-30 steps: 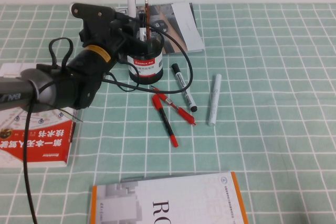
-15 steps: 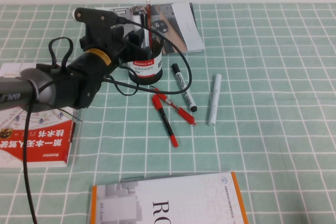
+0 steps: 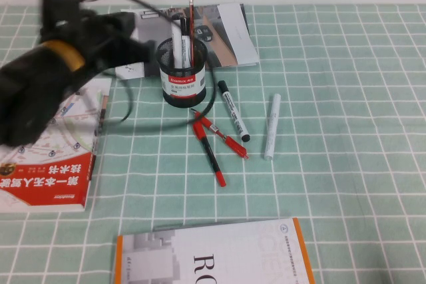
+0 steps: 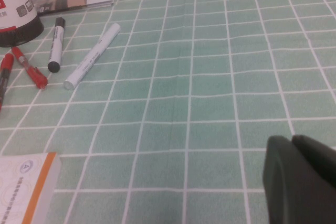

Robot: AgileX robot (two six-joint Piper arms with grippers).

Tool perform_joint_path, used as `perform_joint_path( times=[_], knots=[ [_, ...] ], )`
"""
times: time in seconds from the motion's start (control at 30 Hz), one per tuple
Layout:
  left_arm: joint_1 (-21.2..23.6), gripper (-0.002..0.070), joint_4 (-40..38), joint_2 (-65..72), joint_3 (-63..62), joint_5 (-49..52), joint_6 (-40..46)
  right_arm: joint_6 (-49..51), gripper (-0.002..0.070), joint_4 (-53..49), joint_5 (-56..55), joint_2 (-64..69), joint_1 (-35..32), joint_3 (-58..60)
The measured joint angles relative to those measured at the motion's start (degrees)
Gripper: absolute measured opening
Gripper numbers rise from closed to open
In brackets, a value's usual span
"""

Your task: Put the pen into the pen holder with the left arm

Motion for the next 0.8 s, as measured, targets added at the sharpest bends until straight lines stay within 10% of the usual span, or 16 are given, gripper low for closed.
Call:
perform_joint_path(
  times=[0.8],
  knots=[
    [0.0,0.0,3.1,-63.8,47.7,0.1,-7.6,0.0,-0.002,0.0,0.0,0.0,0.0,0.0]
  ],
)
